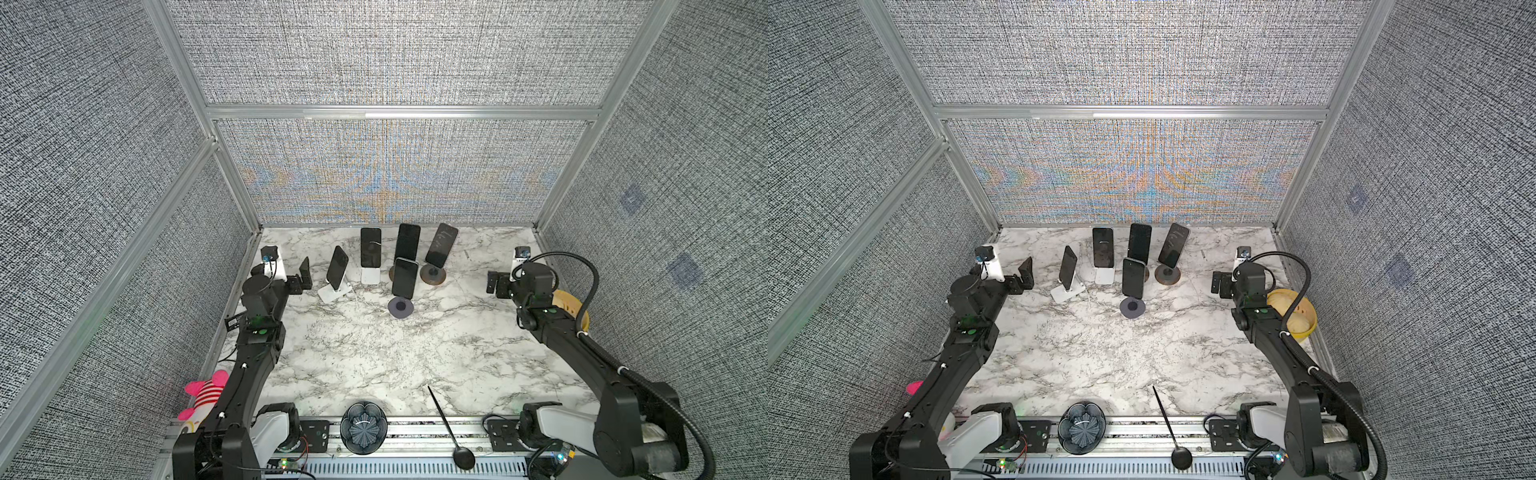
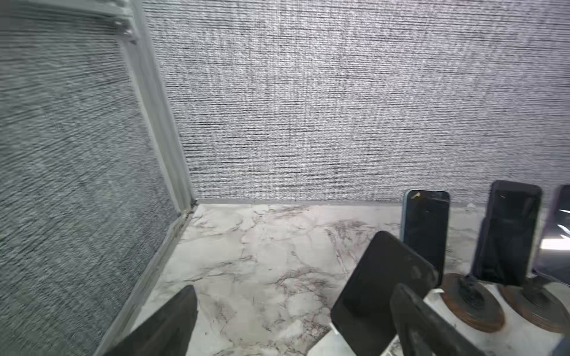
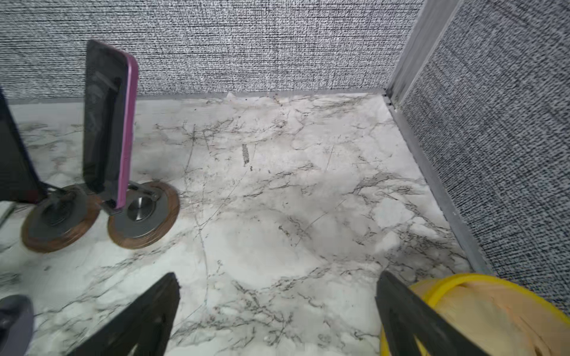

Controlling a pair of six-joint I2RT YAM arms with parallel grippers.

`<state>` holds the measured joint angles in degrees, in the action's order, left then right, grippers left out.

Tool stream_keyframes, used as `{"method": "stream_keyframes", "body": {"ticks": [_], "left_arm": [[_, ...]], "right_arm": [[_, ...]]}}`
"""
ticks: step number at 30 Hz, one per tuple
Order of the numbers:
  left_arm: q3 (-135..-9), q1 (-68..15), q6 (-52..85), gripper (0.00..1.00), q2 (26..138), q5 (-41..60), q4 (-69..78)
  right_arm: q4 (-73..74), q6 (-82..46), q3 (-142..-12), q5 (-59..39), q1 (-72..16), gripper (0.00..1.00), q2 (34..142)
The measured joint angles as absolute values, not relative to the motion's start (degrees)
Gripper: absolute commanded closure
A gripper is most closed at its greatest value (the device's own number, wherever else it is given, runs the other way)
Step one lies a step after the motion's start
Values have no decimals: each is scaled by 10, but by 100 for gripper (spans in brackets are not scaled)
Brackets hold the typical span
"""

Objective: Remove the phone from the phone stand
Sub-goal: 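Raise both arms and move both grippers toward the phone stands, then grip the mint-green phone with left gripper while right gripper reaches grey stand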

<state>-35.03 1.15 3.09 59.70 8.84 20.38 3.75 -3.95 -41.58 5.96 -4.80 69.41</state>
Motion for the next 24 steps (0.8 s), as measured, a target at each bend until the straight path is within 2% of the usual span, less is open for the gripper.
{"method": "stream_keyframes", "body": {"ticks": [4, 9, 15, 20, 21, 23, 24], "left_arm": [[-404, -12, 22, 1, 623, 163, 116], [-465, -73, 0, 2, 624, 211, 22], [-475, -157, 39, 9, 604, 184, -31], [-476, -264, 111, 6, 609, 95, -39], [-479, -286, 128, 5, 616, 72, -39], [-492, -323, 155, 3, 635, 28, -37], [-500, -342, 168, 2, 649, 11, -34]], "right_arm": [[-89, -70, -462, -16, -56, 1, 703], [-188, -91, -503, -78, -90, 1, 706], [-231, -136, -504, -133, -116, 1, 690], [-211, -191, -485, -202, -124, 3, 719], [-200, -206, -479, -219, -124, 7, 731], [-176, -234, -467, -246, -128, 23, 754], [-163, -251, -461, -261, -133, 35, 768]]}}
